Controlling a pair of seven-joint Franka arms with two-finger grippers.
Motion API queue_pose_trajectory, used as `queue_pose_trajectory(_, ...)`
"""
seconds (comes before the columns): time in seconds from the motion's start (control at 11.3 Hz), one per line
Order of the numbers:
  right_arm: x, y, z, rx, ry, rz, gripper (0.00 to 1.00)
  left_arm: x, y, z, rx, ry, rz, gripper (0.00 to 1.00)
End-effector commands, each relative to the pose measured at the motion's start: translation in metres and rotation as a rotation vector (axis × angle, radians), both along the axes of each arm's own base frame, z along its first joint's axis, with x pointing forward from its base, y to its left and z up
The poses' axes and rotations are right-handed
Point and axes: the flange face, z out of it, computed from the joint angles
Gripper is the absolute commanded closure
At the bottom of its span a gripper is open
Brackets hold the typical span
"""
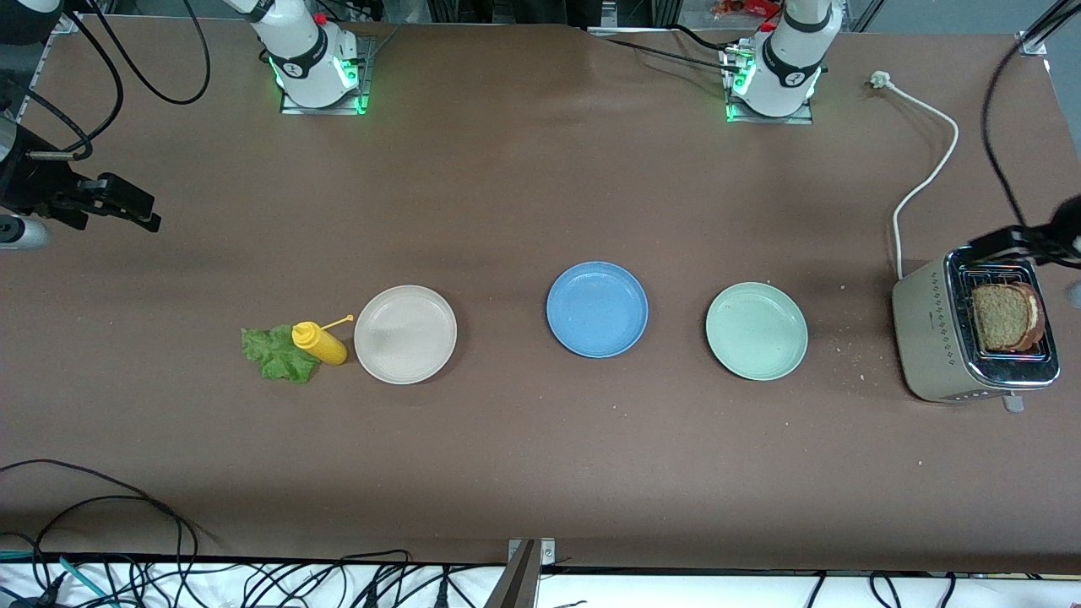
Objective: Make sandwich in blue plate with both arms
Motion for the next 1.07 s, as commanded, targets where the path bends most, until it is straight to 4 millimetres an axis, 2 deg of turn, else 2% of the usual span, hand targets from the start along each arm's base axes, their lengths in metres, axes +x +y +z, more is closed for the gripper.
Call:
queue_pose_trajectory(0.0,-0.005,0.0,0.005,0.004,-0.002,0.009,0.0,0.012,0.087,-0.033,-0.022,-0.056,-0.094,0.0)
queue_pose_trajectory(0.09,-0.005,0.001,0.004,0.004,-0.001,0.011,0.0,0.013,0.114,-0.052,-0.032,-0.06,-0.079,0.0)
queue_pose_trajectory(0.27,-0.004,0.004,0.002,0.004,0.0,0.012,0.0,0.014,0.137,-0.084,-0.06,-0.039,-0.09,0.0)
queue_pose_trajectory(0.44,-0.002,0.011,0.0,0.004,-0.002,0.015,0.0,0.015,0.138,-0.106,-0.095,-0.011,-0.092,0.04)
queue_pose_trajectory(0.62,-0.002,0.012,0.0,0.006,-0.003,0.015,0.0,0.015,0.137,-0.121,-0.107,0.016,-0.091,0.2)
queue_pose_trajectory(0.71,-0.002,0.012,0.0,0.006,-0.002,0.015,0.0,0.018,0.137,-0.134,-0.113,0.033,-0.088,0.2)
queue_pose_trajectory(0.8,-0.002,0.012,0.0,0.006,-0.003,0.015,0.0,0.018,0.138,-0.139,-0.11,0.04,-0.083,0.19)
queue_pose_trajectory(0.98,-0.002,0.011,0.0,0.005,0.0,0.014,0.0,0.018,0.137,-0.14,-0.113,0.045,-0.075,0.19)
